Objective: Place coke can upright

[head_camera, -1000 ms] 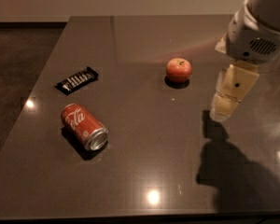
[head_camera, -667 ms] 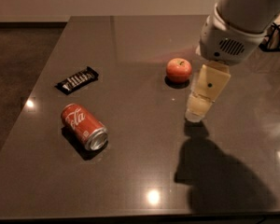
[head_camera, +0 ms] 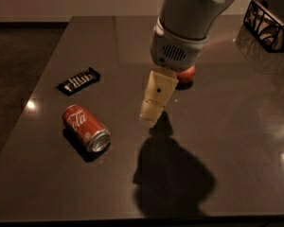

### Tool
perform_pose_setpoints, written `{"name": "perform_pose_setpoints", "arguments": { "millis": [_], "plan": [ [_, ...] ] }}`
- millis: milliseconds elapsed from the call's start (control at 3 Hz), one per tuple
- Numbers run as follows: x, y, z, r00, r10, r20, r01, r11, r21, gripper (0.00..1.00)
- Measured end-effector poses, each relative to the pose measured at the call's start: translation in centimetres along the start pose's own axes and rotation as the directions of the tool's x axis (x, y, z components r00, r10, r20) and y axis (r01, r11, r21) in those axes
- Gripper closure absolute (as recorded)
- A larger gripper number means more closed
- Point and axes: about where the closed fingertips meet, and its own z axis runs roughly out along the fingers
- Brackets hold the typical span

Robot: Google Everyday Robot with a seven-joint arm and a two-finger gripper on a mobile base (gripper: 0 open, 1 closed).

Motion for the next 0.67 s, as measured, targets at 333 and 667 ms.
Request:
{"name": "perform_pose_setpoints", "arguments": {
  "millis": [333,667],
  "plan": [
    [-3.7,1.1,1.7,1.0,0.02,-0.004,-0.021,0.9995,-0.026,0.0],
    [-6.8,2.7,3.5,0.999,0.035,-0.006,-0.035,0.9982,-0.048,0.0]
  ]
}}
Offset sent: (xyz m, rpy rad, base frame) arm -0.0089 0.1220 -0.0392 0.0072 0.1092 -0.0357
